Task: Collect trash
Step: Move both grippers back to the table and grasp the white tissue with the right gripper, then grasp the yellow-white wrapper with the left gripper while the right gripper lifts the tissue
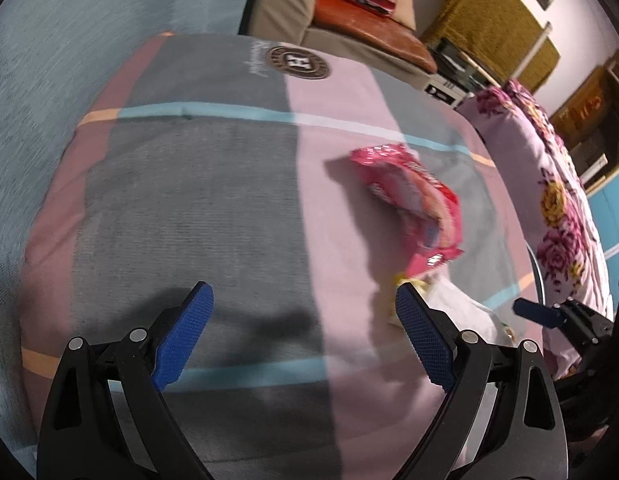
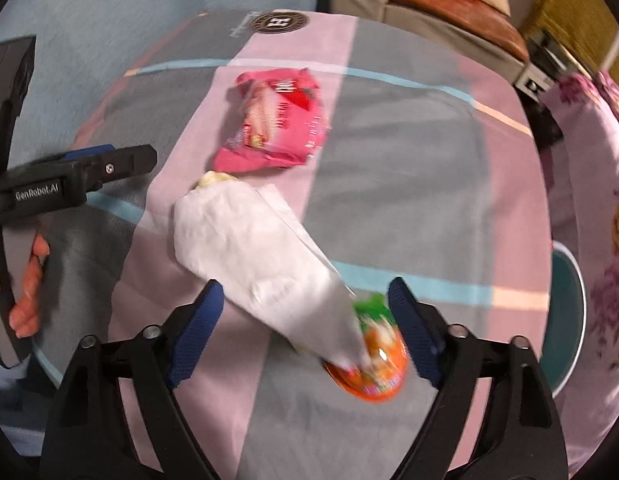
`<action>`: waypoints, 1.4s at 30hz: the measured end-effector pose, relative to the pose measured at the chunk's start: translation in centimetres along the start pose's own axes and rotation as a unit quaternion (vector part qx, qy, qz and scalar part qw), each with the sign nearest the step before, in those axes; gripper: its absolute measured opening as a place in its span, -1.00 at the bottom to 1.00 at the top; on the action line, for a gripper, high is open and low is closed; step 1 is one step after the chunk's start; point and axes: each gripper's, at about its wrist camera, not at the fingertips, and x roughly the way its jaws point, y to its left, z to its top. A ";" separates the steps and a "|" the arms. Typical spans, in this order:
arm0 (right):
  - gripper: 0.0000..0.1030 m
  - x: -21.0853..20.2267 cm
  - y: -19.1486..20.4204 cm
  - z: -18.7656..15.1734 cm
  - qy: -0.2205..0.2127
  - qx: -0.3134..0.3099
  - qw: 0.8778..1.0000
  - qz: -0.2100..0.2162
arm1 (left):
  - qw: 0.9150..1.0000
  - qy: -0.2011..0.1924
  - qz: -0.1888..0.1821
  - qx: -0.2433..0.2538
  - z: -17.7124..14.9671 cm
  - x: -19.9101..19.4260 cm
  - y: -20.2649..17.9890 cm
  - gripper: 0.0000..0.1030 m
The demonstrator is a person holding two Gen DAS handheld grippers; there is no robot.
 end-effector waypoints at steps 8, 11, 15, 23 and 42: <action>-0.27 1.5 0.8 0.8 0.012 -0.003 1.000 0.019 | 1.000 0.006 -0.001 -0.012 0.1 0.9 0.9 0.80; -0.29 1.1 0.2 0.9 0.006 0.013 0.999 0.029 | 1.000 0.006 -0.002 -0.009 0.1 1.0 0.7 0.80; -0.85 0.6 -0.3 0.7 0.002 0.026 0.999 0.032 | 1.000 0.008 -0.005 -0.002 -0.2 1.0 0.0 0.80; -0.74 1.0 -1.0 0.3 0.023 0.041 0.996 0.071 | 1.000 0.009 -0.001 0.007 -0.7 0.8 -0.6 0.80; -0.47 2.3 3.3 -0.2 0.023 -0.084 0.996 0.004 | 1.000 0.002 0.009 -0.026 -1.3 -0.1 2.1 0.80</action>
